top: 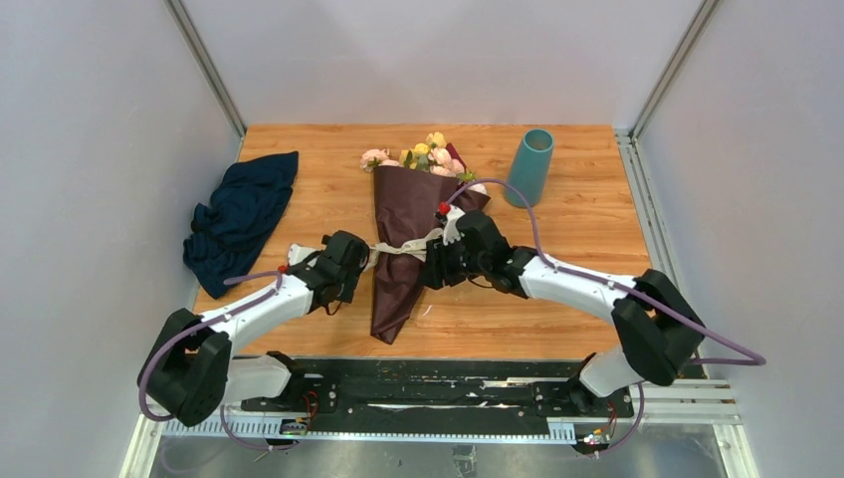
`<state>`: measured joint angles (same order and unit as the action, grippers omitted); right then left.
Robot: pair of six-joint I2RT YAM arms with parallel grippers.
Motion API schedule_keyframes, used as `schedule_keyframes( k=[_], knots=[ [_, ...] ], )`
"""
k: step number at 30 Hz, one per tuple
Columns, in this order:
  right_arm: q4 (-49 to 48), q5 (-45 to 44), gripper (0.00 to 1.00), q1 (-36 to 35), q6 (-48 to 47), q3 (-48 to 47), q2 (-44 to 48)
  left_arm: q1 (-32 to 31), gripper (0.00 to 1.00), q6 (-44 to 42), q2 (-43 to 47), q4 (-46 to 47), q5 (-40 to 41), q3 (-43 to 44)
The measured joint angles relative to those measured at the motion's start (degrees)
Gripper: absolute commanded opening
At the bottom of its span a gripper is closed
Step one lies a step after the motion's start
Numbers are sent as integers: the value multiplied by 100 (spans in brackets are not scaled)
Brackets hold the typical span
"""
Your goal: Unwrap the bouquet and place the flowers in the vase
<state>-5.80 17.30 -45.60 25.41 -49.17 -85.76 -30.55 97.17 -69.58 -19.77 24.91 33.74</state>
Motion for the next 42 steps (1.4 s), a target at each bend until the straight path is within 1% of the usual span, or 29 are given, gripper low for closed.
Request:
schedule_keyframes(
  k=[6, 10, 12, 14, 16, 17, 18, 19, 20, 21, 22, 27, 32, 37, 42],
  knots=[
    [247, 157, 49, 0, -103, 210, 824, -144, 90, 988, -122, 225, 205, -409],
    [308, 210, 49, 37, -164, 223, 1211, -243, 89, 1416, -234, 691, 387, -553],
    [319, 221, 49, 46, -188, 269, 1311, -271, 83, 1545, -289, 872, 474, -595],
    [332, 245, 49, 83, -210, 354, 1357, -291, 70, 1639, -389, 1008, 540, -597],
    [343, 275, 48, 133, -232, 472, 1360, -302, 59, 1725, -490, 1119, 601, -621],
    [365, 284, 48, 157, -243, 529, 1360, -304, 51, 1764, -535, 1172, 643, -649],
    [382, 286, 48, 179, -251, 579, 1357, -304, 47, 1794, -575, 1217, 688, -678],
    [407, 289, 48, 201, -264, 623, 1349, -304, 40, 1829, -621, 1259, 728, -708],
    [413, 302, 48, 227, -273, 651, 1329, -304, 31, 1847, -675, 1285, 765, -734],
    [411, 317, 48, 254, -278, 662, 1298, -304, 11, 1875, -708, 1335, 791, -752],
    [411, 332, 48, 275, -282, 662, 1252, -306, 0, 1875, -730, 1373, 815, -772],
    [313, 490, 47, 411, -271, 671, 905, -337, 0, 1781, -697, 1543, 951, -951],
    [190, 529, 47, 424, -223, 730, 769, -339, 0, 1410, -179, 1274, 1224, -994],
    [28, 358, 47, 479, -52, 750, 691, -573, 0, 837, 302, 531, 1644, -407],
    [-157, -208, 48, 501, 236, 837, 710, -828, 0, 365, 573, -48, 2039, 157]
  ],
)
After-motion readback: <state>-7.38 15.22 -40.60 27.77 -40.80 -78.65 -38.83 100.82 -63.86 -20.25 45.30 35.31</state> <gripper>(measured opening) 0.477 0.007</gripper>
